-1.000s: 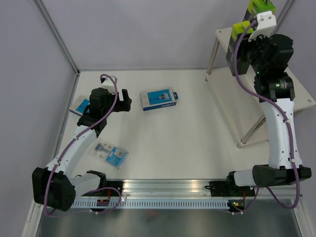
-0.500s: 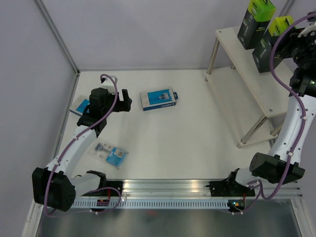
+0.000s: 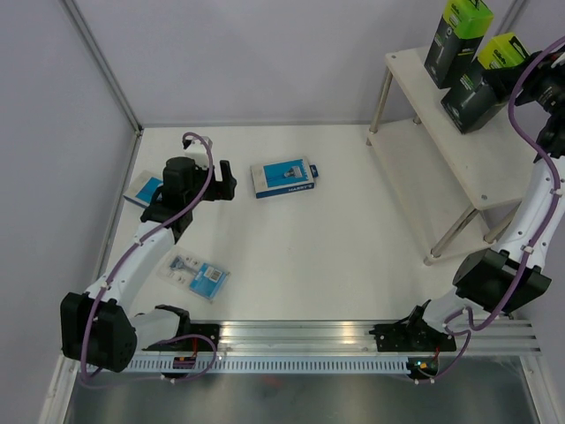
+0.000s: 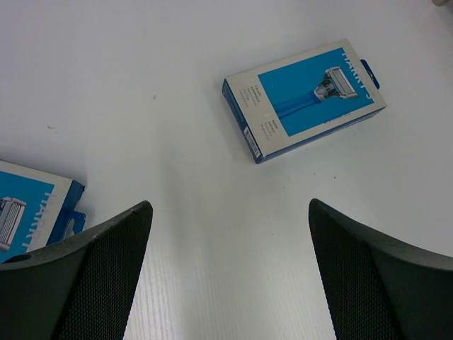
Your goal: Place and organize the shaving razors onto the shelf
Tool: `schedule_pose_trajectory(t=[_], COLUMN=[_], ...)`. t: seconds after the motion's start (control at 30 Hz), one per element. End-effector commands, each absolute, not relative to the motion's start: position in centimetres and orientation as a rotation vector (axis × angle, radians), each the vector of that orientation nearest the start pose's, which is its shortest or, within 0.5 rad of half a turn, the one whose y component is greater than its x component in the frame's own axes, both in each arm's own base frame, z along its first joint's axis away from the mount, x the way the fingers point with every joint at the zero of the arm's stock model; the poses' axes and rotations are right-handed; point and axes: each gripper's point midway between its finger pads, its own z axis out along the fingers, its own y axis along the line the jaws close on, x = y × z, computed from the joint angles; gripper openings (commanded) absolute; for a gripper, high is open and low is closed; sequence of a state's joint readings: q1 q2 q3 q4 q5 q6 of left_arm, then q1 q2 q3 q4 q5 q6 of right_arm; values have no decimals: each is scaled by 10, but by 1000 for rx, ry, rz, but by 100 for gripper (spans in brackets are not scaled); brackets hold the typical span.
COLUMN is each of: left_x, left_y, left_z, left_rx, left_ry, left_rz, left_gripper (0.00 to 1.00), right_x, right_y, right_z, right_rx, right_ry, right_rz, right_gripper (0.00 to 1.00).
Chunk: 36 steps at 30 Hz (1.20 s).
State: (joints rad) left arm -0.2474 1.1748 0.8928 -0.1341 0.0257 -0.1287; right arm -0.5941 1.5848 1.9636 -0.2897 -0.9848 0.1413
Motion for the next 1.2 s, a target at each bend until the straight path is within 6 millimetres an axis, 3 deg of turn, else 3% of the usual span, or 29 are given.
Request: schedule_pose_trajectory(t=[0.0,0.13,0.37,0.63,0.73,0.97,1.17], left_x=[371,372,373,373,373,373,373], left_y=[-99,-99,-99,-97,-97,-98,-100], left_z=[205,203,200,197,196,196,196], left_rx=[162,170,177,183,190,196,201], left_ry=[1998,2005,2012,2019,2022,2024,2027], left_rz=[-234,-230,-230,-219,-212,-217,-229], left_gripper=[95,95,95,95,95,95,95], right_x=[399,409,413,433,441,449,452], right_y=[-89,-104,-102,-114,-111,-105,-116], right_z=[539,526,533,517,507,497,489], right_rx=[-394,-361,-375,-327,-344,-330,-293], right_ry=[1402,1448,1425,1468,1517,1542,1565], right_rz=[261,213,233,218,137,169,120], right_gripper=[38,38,37,38,42,49,54])
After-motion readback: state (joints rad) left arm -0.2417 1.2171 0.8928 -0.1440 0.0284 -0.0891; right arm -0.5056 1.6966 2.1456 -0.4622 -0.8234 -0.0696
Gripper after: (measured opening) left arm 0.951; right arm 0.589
